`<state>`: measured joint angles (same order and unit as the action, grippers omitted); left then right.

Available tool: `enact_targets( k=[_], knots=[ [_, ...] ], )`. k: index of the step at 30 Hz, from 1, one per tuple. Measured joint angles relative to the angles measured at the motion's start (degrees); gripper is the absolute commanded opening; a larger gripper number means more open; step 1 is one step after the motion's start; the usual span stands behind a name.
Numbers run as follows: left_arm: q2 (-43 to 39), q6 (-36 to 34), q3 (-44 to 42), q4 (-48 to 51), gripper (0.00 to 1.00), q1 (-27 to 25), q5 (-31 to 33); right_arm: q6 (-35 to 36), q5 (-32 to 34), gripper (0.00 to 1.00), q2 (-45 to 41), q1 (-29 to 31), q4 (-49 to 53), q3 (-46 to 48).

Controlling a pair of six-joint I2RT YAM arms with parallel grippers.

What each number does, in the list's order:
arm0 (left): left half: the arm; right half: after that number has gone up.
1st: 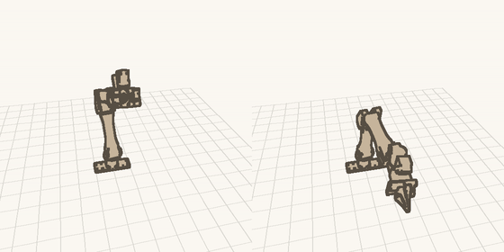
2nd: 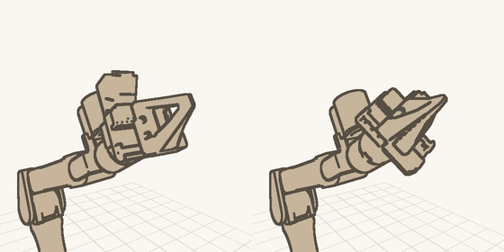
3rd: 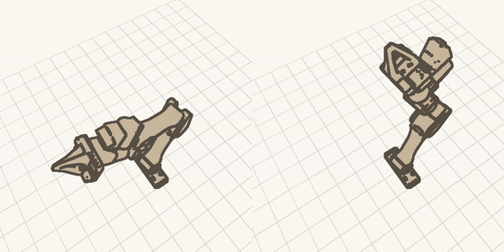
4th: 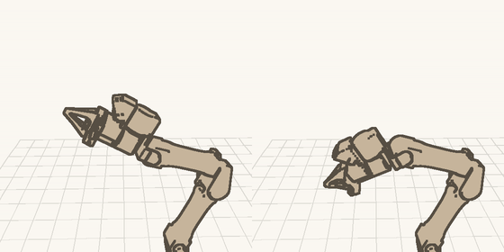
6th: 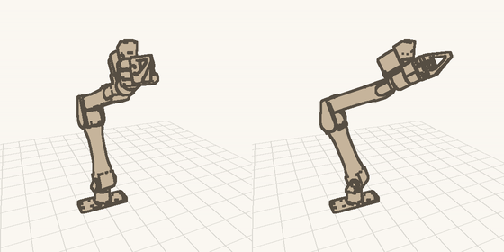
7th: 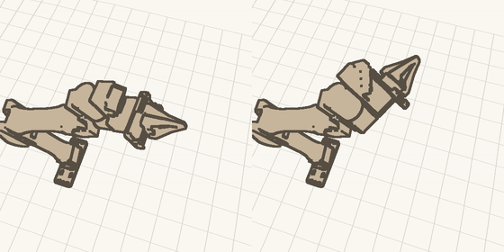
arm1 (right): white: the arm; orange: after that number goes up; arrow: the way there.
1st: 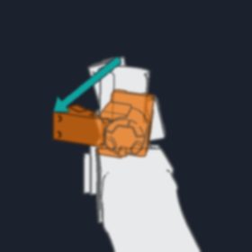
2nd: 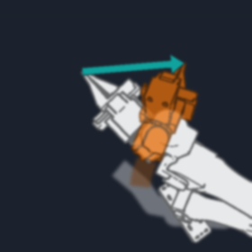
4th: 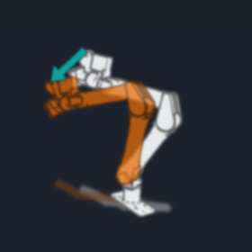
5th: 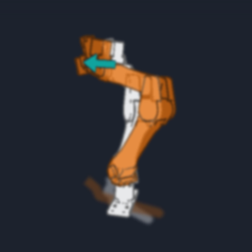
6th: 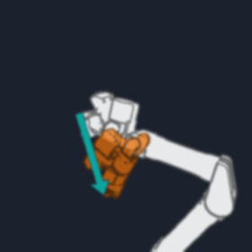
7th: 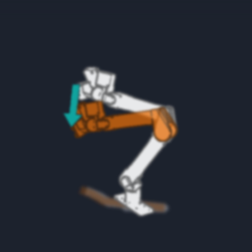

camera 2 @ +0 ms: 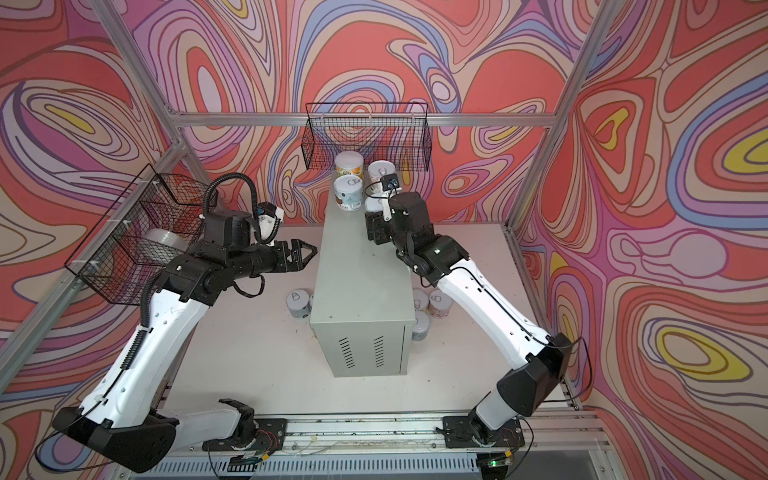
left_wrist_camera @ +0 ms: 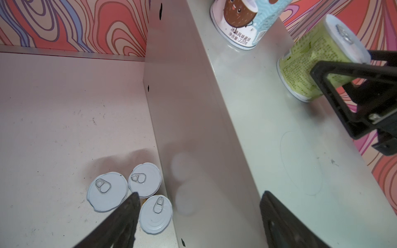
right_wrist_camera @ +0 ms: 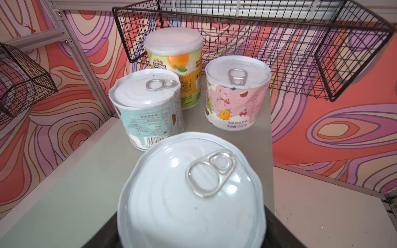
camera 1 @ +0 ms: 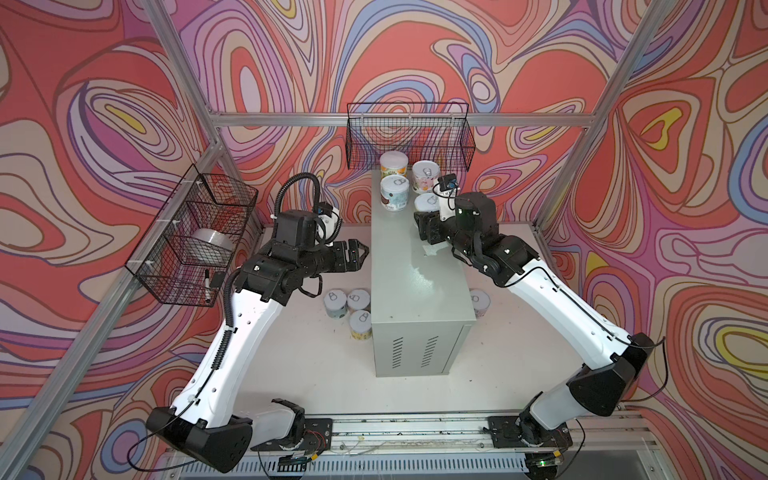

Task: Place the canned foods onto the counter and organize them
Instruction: 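Grasp the green-labelled can with the right gripper while left gripper withdraws, then push the green-labelled can beside the light-blue can with the right gripper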

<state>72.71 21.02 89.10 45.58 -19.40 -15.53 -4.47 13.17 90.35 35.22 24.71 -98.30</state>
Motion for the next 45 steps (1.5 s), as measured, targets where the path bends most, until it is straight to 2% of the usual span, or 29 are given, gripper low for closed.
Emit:
enact_targets(
  k=[12, 28, 37, 45],
  knots=[
    [-0.9, -0.6, -1.6, -0.7, 0.87, 0.0, 2.1, 0.6, -0.4, 0.73, 5.0, -2.8, -7.4, -1.5],
    [-0.9, -1.1, -2.3, -1.5, 0.87, 0.0, 3.0, 0.6, -2.4, 0.73, 7.9, -4.6, -10.1, -3.2],
    [-0.2, -1.1, -2.4, -1.7, 0.88, 0.0, 3.0, -0.5, -3.1, 0.73, 10.6, -5.4, -10.4, -6.2],
    [0.4, -1.1, -2.4, -1.7, 0.89, 0.0, 3.0, -1.5, -3.9, 0.79, 11.9, -5.6, -7.0, -9.6]
  ],
)
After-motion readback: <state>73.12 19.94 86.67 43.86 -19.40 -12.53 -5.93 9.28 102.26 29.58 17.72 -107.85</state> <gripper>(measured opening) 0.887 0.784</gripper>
